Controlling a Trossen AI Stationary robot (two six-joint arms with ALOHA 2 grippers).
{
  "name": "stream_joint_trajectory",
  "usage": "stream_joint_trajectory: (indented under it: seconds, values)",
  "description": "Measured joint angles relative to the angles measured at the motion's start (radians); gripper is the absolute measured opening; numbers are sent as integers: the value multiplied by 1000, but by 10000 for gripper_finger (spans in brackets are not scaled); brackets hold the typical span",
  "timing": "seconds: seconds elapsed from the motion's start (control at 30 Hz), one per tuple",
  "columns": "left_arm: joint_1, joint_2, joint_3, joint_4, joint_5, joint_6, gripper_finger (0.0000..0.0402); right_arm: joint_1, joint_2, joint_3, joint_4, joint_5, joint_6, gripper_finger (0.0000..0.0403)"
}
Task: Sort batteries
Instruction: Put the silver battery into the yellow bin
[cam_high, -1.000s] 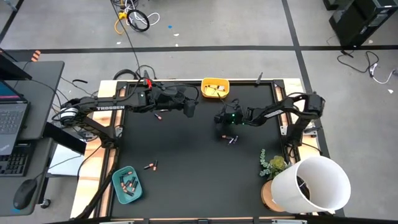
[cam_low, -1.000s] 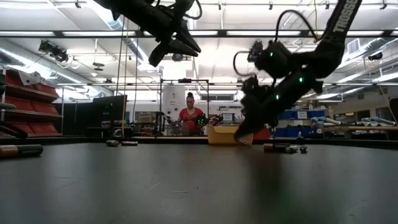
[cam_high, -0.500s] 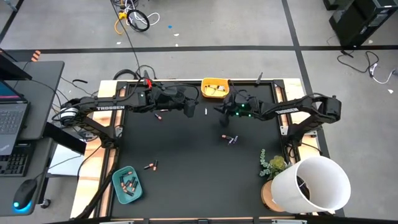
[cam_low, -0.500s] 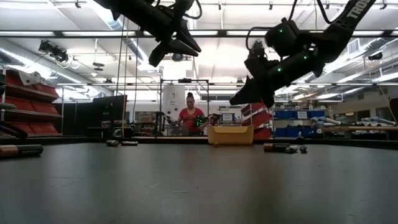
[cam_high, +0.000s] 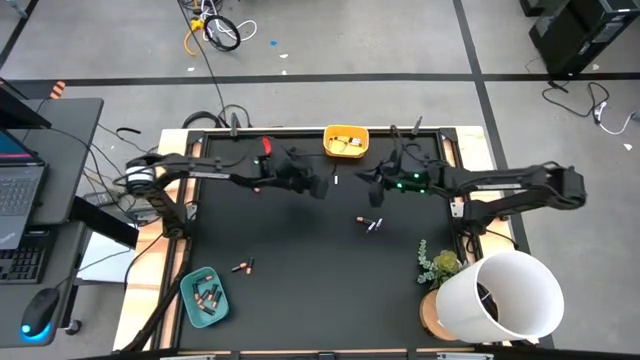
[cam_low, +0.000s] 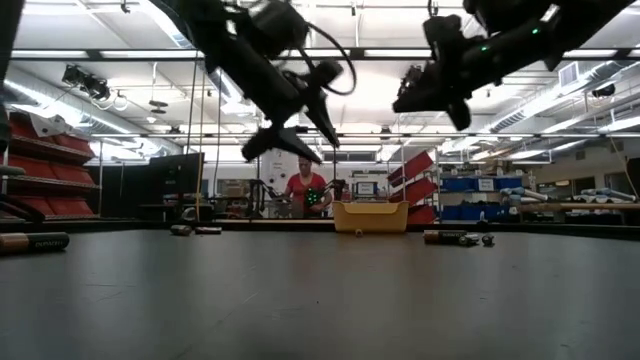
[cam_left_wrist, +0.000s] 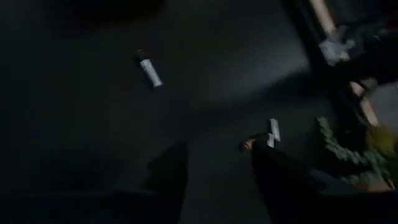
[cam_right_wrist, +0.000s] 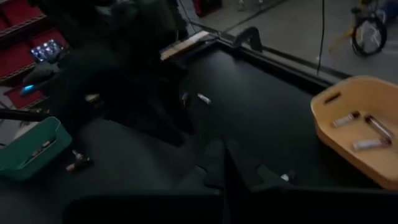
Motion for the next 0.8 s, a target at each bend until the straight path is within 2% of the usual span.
stream_joint_trajectory:
  seconds: [0.17,0.3,0.47,0.6,0.8]
  values:
    - [-12,140,87,7,-20,-14,202,31,-95,-2,-127,9,42,0]
    - [-17,262,207,-14,-86,-7,195,87,-141,-2,-172,63,49,0]
    - [-16,393,372,-196,-203,45,194,145,-179,-2,-196,102,54,0]
    - [-17,453,446,-226,-257,95,194,169,-192,-1,-216,119,71,0]
    - [-14,475,460,-250,-344,91,194,185,-195,-2,-223,119,75,0]
